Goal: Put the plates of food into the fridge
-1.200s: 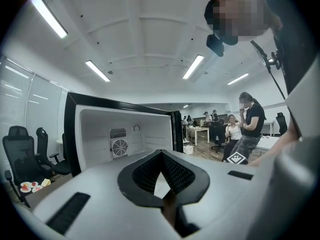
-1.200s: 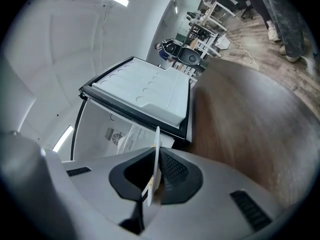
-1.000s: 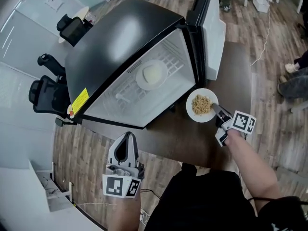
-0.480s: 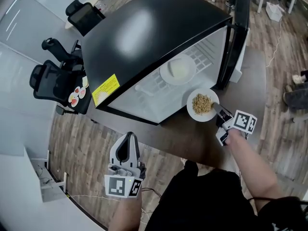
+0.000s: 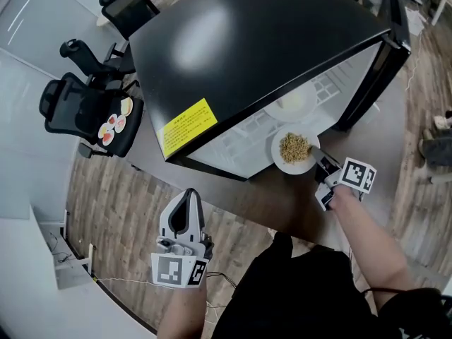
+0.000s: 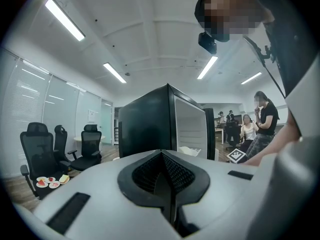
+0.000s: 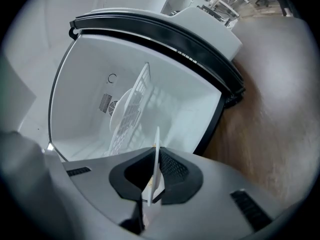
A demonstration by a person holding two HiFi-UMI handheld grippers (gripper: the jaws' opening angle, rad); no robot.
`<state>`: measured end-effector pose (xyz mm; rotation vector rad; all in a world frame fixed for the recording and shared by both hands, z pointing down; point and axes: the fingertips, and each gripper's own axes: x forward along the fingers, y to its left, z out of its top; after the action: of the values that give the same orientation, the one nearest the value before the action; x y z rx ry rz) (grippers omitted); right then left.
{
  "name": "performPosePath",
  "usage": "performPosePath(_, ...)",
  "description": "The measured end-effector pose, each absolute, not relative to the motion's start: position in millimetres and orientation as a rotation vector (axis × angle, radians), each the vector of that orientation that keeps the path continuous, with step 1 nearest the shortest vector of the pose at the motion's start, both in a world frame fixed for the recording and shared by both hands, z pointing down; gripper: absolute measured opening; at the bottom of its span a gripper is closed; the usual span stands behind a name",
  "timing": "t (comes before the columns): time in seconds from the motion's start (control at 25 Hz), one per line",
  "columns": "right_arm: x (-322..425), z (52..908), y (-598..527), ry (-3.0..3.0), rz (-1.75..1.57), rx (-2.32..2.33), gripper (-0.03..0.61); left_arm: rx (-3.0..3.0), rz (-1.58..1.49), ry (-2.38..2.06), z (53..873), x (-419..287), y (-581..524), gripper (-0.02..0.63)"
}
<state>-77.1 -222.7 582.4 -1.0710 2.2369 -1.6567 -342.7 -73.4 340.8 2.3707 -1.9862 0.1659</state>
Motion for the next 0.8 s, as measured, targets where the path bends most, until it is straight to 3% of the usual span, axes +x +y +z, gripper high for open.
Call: performPosePath(0.8,-156,600,-257,2.235,-1.676,-1.117,0.026,2.365,0.217,-1.959,355,-415,-104,0.003)
